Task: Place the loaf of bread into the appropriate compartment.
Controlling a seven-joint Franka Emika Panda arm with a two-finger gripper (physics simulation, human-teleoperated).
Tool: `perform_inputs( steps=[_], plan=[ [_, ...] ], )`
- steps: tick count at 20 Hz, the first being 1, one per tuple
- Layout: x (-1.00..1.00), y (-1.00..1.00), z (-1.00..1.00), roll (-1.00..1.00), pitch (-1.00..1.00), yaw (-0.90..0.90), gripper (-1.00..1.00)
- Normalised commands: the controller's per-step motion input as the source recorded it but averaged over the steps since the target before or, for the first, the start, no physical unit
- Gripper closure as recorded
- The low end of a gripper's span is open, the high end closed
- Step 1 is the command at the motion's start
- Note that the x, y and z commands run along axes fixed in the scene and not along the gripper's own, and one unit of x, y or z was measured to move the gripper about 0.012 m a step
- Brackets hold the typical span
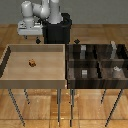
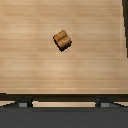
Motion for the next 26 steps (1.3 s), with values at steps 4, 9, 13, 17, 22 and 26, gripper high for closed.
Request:
perform_inputs(
  steps=[4, 9, 13, 17, 22, 26],
  plan=[
    [0.75, 0.0, 0.0, 0.0, 0.0, 0.0, -1.0],
    [1.0, 0.0, 0.0, 0.0, 0.0, 0.0, -1.0],
    [1.0, 0.0, 0.0, 0.0, 0.0, 0.0, -1.0],
    [0.5, 0.25, -0.25, 0.0, 0.0, 0.0, -1.0],
    [0.0, 0.0, -0.6, 0.0, 0.0, 0.0, -1.0],
    [0.0, 0.0, -1.0, 0.0, 0.0, 0.0, -1.0]
  ],
)
